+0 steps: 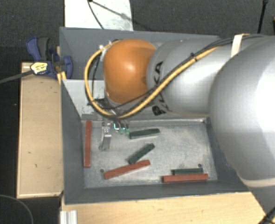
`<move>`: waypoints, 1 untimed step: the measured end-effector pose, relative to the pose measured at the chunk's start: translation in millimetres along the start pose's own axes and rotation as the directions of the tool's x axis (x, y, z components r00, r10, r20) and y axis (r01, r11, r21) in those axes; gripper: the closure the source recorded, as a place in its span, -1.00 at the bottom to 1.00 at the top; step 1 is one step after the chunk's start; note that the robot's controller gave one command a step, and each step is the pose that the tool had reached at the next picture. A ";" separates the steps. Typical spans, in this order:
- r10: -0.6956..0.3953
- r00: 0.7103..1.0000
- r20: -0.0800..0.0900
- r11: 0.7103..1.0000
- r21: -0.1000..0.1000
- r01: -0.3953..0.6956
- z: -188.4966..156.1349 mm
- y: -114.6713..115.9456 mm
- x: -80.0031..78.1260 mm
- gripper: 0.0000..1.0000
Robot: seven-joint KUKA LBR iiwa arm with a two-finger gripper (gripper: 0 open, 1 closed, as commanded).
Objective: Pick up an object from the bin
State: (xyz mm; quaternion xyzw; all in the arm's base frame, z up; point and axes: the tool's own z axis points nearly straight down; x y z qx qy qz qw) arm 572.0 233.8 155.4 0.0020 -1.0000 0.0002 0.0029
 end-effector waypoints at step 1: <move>-0.177 0.984 0.002 0.984 0.003 0.177 63.6 -74.4 28.8 -1.00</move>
Offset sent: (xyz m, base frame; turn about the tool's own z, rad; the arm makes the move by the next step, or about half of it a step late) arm -0.0283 -0.0719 -0.0619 -0.1824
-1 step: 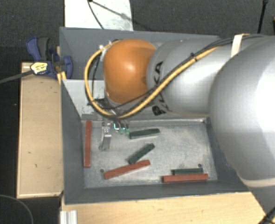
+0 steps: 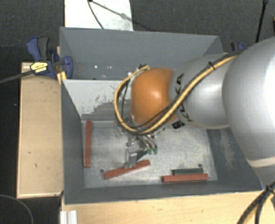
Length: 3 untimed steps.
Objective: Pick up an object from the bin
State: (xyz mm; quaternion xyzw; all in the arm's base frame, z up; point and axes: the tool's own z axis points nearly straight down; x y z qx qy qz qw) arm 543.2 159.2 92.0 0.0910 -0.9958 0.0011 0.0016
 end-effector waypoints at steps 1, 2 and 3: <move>-0.051 0.999 0.002 0.999 0.002 0.051 16.2 -83.5 4.2 -1.00; -0.052 0.999 0.003 0.999 -0.003 0.052 15.5 -77.3 3.7 1.00; -0.005 1.000 0.015 1.000 -0.001 0.005 -128.2 -86.8 10.3 1.00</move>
Offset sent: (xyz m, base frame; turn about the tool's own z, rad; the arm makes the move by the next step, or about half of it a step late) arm 0.0101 -0.0769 -0.0157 -0.0600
